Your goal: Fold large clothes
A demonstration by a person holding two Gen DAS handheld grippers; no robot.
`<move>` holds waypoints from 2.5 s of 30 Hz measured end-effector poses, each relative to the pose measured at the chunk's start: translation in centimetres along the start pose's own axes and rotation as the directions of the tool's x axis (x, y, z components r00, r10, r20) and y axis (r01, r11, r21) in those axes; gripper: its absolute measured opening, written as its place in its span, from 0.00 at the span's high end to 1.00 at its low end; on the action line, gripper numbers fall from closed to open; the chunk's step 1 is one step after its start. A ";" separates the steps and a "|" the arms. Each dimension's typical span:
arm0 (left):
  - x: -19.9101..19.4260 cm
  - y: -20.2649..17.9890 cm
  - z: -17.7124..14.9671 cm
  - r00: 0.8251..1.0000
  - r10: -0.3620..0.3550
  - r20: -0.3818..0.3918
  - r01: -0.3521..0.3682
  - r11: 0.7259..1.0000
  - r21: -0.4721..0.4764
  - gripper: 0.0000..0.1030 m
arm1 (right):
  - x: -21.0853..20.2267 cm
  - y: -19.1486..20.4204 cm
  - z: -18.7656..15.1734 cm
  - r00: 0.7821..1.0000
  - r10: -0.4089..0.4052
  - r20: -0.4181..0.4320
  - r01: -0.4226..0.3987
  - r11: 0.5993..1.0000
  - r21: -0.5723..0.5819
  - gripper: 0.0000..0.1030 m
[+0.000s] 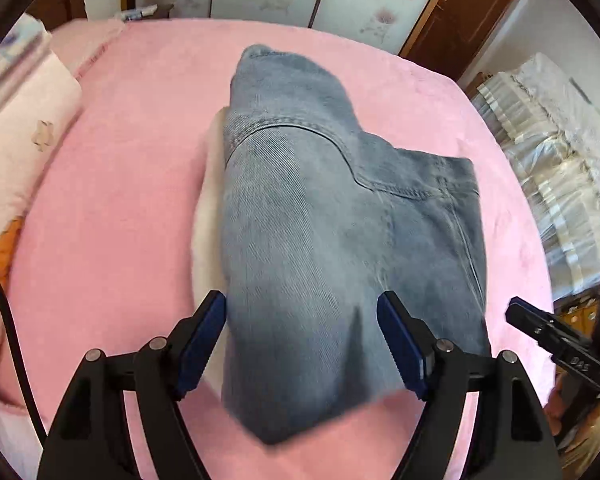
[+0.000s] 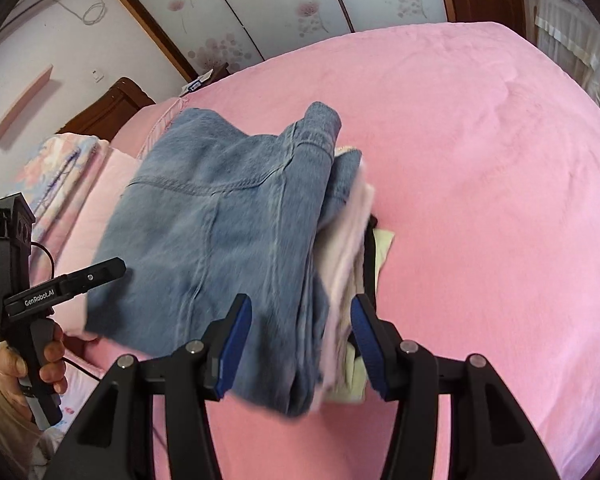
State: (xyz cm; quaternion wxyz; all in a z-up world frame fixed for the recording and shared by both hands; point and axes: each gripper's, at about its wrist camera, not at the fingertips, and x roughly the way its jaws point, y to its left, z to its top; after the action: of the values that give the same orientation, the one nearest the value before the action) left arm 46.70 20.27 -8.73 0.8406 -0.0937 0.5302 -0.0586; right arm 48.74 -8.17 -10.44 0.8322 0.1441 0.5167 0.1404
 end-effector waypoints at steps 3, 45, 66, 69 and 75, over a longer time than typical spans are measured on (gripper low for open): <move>-3.9 -1.7 -2.1 0.999 -0.045 0.015 0.045 0.999 -0.001 0.26 | -3.3 0.7 -1.7 1.000 0.022 0.003 -0.022 1.000 -0.005 0.50; -25.9 -28.2 -45.0 0.998 0.052 -0.047 -0.048 0.996 0.070 0.26 | -36.5 -7.4 -35.3 0.998 -0.069 0.001 0.068 0.989 -0.129 0.50; -24.7 -29.8 -46.7 0.987 0.158 0.041 -0.159 0.987 0.030 0.26 | -35.4 -4.8 -38.2 0.980 -0.193 0.049 0.198 0.972 -0.124 0.50; -25.1 -30.0 -46.7 0.985 0.160 0.058 -0.162 0.987 0.025 0.26 | -35.4 -4.4 -38.1 0.979 -0.198 0.052 0.203 0.969 -0.139 0.50; -25.4 -30.8 -46.6 0.984 0.159 0.079 -0.163 0.985 0.049 0.26 | -35.7 -4.1 -37.8 0.977 -0.201 0.066 0.209 0.968 -0.140 0.50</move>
State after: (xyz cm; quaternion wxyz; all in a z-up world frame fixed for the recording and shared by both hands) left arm -6.30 -9.19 0.83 0.8640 -0.0295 0.5026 -0.0017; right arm -0.21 -22.02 1.14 0.8636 0.0321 0.4955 0.0873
